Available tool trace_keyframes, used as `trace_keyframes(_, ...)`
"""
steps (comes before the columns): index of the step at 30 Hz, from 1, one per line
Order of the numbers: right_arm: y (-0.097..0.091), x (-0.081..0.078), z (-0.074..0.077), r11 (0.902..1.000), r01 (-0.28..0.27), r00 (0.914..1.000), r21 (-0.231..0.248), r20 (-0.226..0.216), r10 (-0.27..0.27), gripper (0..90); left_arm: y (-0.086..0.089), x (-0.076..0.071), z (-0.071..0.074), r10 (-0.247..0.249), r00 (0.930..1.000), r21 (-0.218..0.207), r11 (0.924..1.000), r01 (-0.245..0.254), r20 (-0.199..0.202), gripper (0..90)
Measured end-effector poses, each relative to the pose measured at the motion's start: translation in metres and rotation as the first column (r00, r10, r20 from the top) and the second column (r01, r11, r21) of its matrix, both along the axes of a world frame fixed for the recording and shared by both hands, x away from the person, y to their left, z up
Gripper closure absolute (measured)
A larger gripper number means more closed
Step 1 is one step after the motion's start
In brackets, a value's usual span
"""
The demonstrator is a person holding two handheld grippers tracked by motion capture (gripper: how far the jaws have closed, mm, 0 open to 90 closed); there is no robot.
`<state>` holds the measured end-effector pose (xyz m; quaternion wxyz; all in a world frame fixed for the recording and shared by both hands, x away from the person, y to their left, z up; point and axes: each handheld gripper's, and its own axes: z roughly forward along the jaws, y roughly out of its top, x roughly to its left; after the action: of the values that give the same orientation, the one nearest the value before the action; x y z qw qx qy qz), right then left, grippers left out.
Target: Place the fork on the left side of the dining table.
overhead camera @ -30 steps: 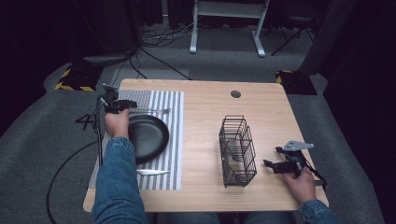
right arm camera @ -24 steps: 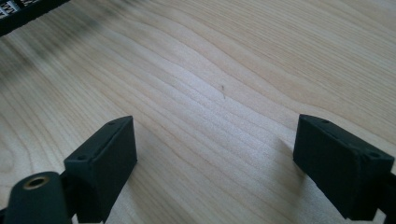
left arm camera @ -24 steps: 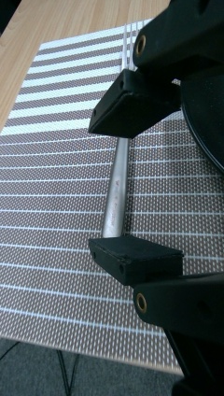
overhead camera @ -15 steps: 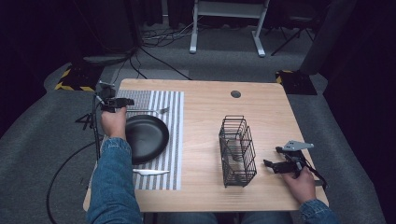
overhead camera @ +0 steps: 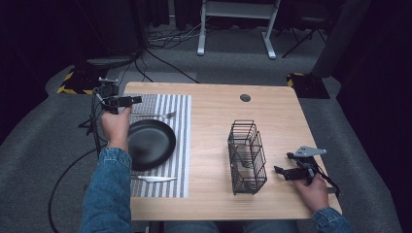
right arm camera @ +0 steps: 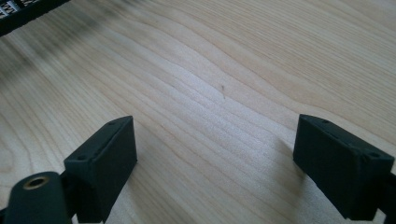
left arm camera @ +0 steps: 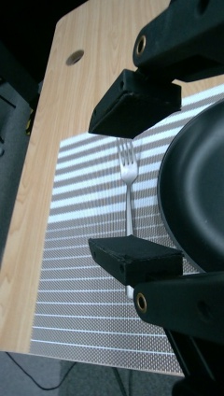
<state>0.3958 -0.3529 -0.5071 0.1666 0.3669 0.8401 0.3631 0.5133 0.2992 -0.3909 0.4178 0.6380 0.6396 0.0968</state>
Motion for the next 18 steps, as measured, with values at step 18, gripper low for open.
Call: trace_keyframes(18,0.0,0.0,0.0,1.0,-0.001,1.0,0.0,0.0,0.001,13.5,-0.004,-0.077,0.037,-0.073,0.9894,0.065,0.9958,0.065,0.125,39.5)
